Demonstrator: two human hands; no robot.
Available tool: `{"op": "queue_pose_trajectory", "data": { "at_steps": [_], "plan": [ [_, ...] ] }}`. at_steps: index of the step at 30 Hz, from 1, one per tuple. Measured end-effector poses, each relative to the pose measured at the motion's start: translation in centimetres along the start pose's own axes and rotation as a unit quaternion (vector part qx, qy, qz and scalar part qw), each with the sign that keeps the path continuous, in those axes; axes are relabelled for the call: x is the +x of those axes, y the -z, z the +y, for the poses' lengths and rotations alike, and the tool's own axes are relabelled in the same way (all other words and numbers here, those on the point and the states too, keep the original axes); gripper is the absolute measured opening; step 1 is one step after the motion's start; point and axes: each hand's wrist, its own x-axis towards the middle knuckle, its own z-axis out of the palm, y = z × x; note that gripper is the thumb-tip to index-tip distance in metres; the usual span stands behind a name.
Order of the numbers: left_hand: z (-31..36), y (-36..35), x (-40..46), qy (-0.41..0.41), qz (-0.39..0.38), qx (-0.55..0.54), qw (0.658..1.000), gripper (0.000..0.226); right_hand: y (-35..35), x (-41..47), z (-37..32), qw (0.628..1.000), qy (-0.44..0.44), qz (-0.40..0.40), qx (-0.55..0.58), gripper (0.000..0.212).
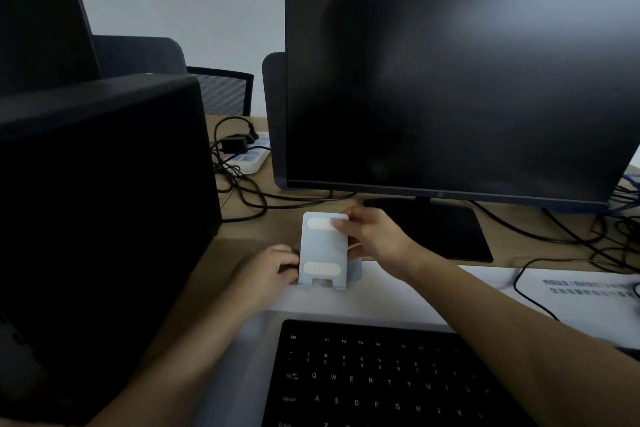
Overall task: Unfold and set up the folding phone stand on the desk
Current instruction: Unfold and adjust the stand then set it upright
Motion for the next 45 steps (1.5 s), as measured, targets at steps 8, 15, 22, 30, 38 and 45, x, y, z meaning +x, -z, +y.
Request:
{"op": "queue_pose_trajectory", "data": {
  "at_steps": [8, 15, 22, 30, 38, 45],
  "plan": [
    [-0.2, -0.1, 0.3, -0.010, 0.005, 0.012, 1.000, 0.015, -0.6, -0.4, 0.0, 0.997, -0.072, -0.009, 0.031, 0.038],
    [-0.2, -0.6, 0.7, 0.004, -0.006, 0.004, 1.000, 0.020, 0.1, 1.1, -2.0, 0.954, -0.154, 0.037, 0.255, 0.021],
    [-1.0, -0.8, 0.9, 0.008, -0.020, 0.047, 0.999, 0.026, 0.4, 2.7, -3.1, 0.929, -0.227, 0.077, 0.282, 0.014],
    [2.1, -1.8, 0.5, 0.059, 0.065, 0.080, 0.993, 0.051, 2.2, 1.2, -2.7, 0.976, -0.192, 0.001, 0.107, 0.023],
    [5.1, -3.1, 2.5, 0.059, 0.065, 0.013, 0.996, 0.035, 1.3, 1.3, -2.6, 0.970, -0.216, 0.014, 0.109, 0.036],
    [5.7, -2.5, 4.0, 0.126, 0.051, -0.061, 0.989, 0.024, 1.3, 1.6, -3.0, 0.967, -0.196, 0.038, 0.156, 0.018]
  ]
}}
